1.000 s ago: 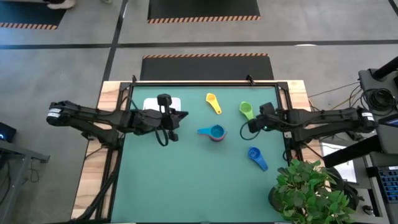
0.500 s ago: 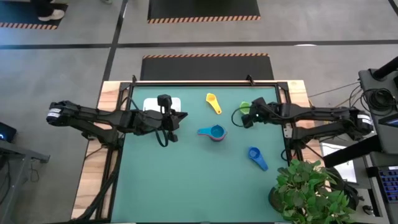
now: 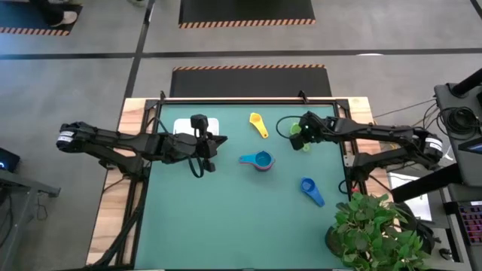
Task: Nest measuring cups in basket
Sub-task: Stack the green measuring on top of the light blue measuring cup
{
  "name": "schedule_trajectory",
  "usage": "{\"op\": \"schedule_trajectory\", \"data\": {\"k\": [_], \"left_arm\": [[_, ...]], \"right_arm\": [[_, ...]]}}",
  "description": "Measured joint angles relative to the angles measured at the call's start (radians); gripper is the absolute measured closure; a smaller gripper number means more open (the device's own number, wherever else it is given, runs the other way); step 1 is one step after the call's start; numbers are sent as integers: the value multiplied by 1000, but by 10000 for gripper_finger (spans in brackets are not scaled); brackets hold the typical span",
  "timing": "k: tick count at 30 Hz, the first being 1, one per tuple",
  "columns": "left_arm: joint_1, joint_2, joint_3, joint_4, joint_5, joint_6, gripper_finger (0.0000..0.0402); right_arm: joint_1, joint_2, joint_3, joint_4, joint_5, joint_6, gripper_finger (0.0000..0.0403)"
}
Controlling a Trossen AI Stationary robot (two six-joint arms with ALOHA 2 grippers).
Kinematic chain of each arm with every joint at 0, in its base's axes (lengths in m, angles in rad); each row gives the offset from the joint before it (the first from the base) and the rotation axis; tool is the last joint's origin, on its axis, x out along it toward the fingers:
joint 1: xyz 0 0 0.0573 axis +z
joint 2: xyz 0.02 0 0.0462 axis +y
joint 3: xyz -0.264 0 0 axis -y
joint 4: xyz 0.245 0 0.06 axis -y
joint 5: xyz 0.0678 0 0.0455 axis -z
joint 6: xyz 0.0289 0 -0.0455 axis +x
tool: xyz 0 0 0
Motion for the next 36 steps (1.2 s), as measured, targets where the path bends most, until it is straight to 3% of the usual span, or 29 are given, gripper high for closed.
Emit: {"op": "schedule_trajectory", "data": {"k": [4, 7, 17, 22, 27, 36], "left_arm": [[0, 0, 0, 0, 0, -4, 402], [0, 0, 0, 0, 0, -7, 402], [0, 0, -1, 0, 0, -7, 402], [0, 0, -1, 0, 1, -7, 402], [0, 1, -2, 0, 1, -7, 402], [0, 1, -2, 0, 1, -7, 402]], "right_arm": [[-1, 7, 0, -5, -15, 0, 386], [-1, 7, 0, -9, -30, 4, 357], [-1, 7, 0, -51, -26, 34, 188], [0, 15, -15, -51, 1, 37, 131], [0, 33, -35, -52, 27, 47, 109], [2, 76, -37, -26, 20, 52, 106]]}}
